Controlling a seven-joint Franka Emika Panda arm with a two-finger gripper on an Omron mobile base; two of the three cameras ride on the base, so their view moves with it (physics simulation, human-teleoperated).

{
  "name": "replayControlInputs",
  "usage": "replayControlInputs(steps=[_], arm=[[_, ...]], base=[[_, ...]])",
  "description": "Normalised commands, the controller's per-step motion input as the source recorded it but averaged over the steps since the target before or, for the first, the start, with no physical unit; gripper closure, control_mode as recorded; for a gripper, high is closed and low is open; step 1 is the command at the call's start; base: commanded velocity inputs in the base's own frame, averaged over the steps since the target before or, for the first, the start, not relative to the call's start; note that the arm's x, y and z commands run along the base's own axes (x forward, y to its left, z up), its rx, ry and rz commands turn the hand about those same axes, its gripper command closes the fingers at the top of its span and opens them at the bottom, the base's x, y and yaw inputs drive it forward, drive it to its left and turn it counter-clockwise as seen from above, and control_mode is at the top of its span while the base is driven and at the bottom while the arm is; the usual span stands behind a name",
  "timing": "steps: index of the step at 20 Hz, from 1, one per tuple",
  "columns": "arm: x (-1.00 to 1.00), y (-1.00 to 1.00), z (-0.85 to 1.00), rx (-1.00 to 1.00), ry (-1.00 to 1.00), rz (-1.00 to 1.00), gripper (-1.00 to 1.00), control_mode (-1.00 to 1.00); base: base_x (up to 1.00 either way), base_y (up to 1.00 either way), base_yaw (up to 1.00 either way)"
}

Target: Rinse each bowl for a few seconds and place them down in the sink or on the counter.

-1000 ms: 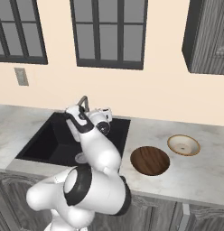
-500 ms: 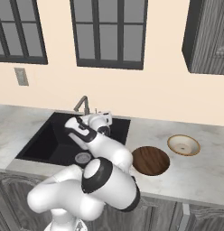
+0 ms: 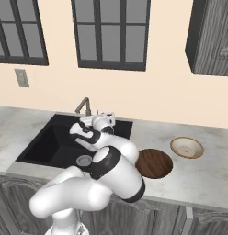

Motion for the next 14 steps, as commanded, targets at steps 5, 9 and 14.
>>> replayControlInputs(steps=[5,9,14], arm=[[0.17,0.06,-0.11,0.01,0.0,0.0,-1.0,-1.0],[0.22,0.03,-0.06,0.0,0.0,0.0,-1.0,-1.0],[0.34,0.0,-0.03,0.01,0.0,0.0,-1.0,-1.0]], base=[[0.0,0.0,0.0],[0.0,0.0,0.0],[0.0,0.0,0.0]])
